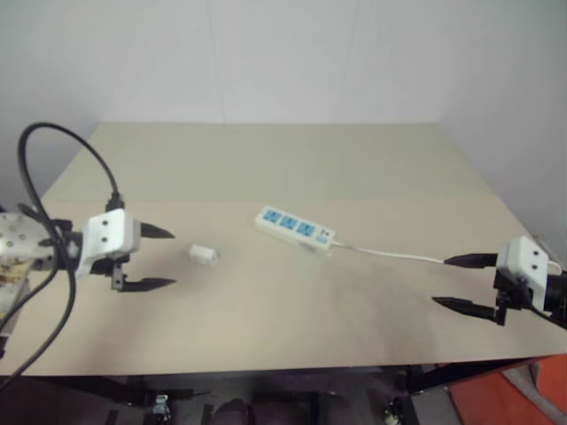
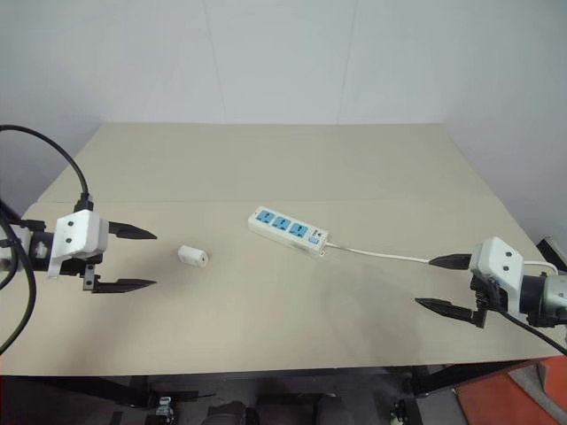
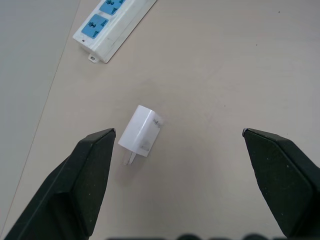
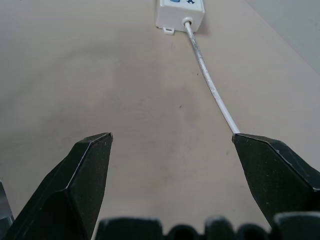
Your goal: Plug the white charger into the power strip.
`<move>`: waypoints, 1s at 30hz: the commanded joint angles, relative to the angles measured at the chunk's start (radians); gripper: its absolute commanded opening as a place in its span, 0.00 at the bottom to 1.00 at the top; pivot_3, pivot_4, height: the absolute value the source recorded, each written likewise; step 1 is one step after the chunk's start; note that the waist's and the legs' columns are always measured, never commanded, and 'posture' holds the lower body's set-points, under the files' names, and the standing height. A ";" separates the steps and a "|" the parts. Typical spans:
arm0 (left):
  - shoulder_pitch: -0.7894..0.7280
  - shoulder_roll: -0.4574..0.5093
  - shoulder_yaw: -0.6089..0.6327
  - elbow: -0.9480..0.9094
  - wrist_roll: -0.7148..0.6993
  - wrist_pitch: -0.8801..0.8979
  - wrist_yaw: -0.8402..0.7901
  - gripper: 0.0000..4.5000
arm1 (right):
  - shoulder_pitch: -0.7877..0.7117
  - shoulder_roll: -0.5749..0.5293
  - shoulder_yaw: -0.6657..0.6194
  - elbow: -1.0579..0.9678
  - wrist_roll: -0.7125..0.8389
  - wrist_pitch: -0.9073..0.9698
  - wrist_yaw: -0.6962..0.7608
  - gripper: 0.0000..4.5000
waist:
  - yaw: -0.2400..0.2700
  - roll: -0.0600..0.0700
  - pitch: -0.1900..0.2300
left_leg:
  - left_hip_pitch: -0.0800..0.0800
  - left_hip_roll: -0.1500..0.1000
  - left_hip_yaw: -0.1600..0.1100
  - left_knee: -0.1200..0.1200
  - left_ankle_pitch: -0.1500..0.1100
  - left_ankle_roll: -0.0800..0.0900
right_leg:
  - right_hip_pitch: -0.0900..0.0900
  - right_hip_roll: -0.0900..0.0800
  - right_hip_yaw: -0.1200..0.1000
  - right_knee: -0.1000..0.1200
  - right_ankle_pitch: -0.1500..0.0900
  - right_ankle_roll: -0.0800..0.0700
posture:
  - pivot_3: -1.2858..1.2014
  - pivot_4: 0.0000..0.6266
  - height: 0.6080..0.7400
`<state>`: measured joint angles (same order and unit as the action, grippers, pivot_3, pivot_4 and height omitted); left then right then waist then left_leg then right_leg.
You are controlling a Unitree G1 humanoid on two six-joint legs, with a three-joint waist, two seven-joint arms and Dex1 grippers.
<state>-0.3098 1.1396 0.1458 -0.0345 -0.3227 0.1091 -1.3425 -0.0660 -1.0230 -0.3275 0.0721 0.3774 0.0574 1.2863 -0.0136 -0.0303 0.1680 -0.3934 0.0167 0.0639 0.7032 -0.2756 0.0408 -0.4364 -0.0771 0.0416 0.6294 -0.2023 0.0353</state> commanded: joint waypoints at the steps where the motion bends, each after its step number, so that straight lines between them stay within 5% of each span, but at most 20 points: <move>1: 0.012 0.009 0.051 -0.041 -0.018 0.003 0.012 0.99 | -0.020 -0.011 -0.015 -0.009 0.017 0.006 0.003 1.00 | 0.000 0.000 0.000 | 0.000 0.000 0.000 0.000 0.000 0.000 | 0.000 0.000 0.000 0.000 0.000 0.000 | 0.52 0.24 1.00; 14: 0.016 0.004 0.064 -0.059 -0.029 0.006 0.011 0.99 | -0.103 0.058 0.072 0.009 0.003 0.004 -0.019 1.00 | -0.003 0.000 0.000 | 0.000 0.000 0.000 0.000 0.000 0.000 | 0.000 0.000 0.000 0.000 0.000 0.000 | 0.52 0.24 1.00; 30: -0.110 -0.120 -0.070 -0.058 -0.016 -0.002 0.029 0.99 | -0.619 0.536 0.345 0.543 -0.193 -0.165 -0.223 1.00 | -0.003 0.000 0.000 | 0.001 0.000 0.000 -0.002 0.000 0.000 | 0.001 0.000 0.000 0.000 0.000 -0.001 | 0.52 0.24 1.00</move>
<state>-0.3976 1.0171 0.0712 -0.0746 -0.3455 0.1112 -1.3226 -0.6511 -0.4841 0.0323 0.5907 0.1833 -0.0657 1.0737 -0.0165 -0.0303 0.1680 -0.3924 0.0162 0.0641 0.7015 -0.2754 0.0404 -0.4359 -0.0770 0.0416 0.6291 -0.2020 0.0346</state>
